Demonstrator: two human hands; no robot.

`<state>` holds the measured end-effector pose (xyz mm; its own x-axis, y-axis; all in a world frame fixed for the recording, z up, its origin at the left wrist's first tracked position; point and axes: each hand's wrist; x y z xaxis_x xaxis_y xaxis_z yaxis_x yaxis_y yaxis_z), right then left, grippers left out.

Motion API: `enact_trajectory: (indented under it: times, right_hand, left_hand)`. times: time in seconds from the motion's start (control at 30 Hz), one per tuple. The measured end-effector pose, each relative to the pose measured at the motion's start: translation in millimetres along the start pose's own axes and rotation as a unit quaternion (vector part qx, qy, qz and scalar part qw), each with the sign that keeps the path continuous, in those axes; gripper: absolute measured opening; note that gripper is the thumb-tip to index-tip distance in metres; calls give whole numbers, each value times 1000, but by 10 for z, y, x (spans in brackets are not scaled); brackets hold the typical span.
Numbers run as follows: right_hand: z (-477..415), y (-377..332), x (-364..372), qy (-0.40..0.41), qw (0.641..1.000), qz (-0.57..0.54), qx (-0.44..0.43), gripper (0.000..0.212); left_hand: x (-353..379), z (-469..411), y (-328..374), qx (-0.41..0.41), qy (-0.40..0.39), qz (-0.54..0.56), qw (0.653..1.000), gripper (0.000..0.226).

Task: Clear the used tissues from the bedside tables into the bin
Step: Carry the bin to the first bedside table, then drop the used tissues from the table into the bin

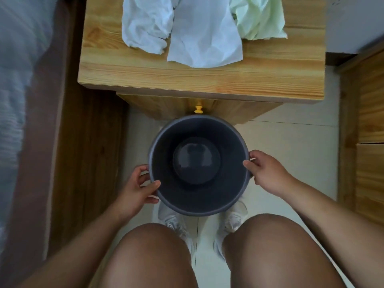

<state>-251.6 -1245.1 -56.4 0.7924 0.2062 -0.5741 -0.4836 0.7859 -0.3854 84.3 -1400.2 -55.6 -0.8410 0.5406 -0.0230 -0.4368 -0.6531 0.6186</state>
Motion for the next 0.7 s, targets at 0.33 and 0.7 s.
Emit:
enact_trajectory:
  times: [0.33, 0.7]
  right_hand:
    - [47, -75, -87, -31, 999, -8, 43, 28]
    - [1203, -657, -791, -25, 994, -48, 99, 8]
  left_hand:
    - [-30, 56, 46, -38, -8, -18, 999, 54]
    - [-172, 1221, 1054, 11, 24, 8, 1000, 22]
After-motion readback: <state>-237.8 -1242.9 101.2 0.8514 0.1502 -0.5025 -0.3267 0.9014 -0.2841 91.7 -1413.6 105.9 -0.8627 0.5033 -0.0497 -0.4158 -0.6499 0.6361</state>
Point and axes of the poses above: each hand's wrist, its own z-axis away from the middle knuckle, its own x-axis out of the palm, y = z × x, and after that the axes turned 10 degrees about z, right-handed
